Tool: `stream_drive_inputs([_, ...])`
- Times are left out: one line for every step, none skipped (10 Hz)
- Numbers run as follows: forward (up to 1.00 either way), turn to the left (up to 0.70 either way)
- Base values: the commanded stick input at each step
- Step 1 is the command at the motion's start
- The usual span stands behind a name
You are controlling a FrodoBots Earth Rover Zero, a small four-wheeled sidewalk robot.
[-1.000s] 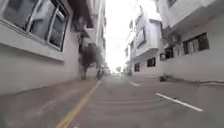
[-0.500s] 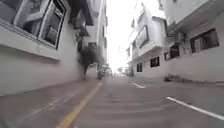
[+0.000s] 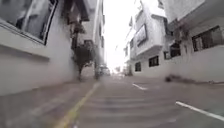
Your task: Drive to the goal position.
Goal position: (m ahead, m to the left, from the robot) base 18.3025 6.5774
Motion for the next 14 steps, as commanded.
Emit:
stream_drive_inputs([1.0, 0.0])
stream_drive_inputs([1.0, 0.0])
stream_drive_inputs([1.0, 0.0])
stream_drive_inputs([1.0, 0.0])
stream_drive_inputs([1.0, -0.05])
stream_drive_inputs([1.0, -0.17])
stream_drive_inputs([1.0, -0.4])
stream_drive_inputs([1.0, -0.37])
stream_drive_inputs([1.0, -0.02])
stream_drive_inputs([1.0, 0.0])
stream_drive_inputs([1.0, 0.0])
stream_drive_inputs([1.0, 0.0])
stream_drive_inputs([1.0, 0.0])
stream_drive_inputs([1.0, -0.29])
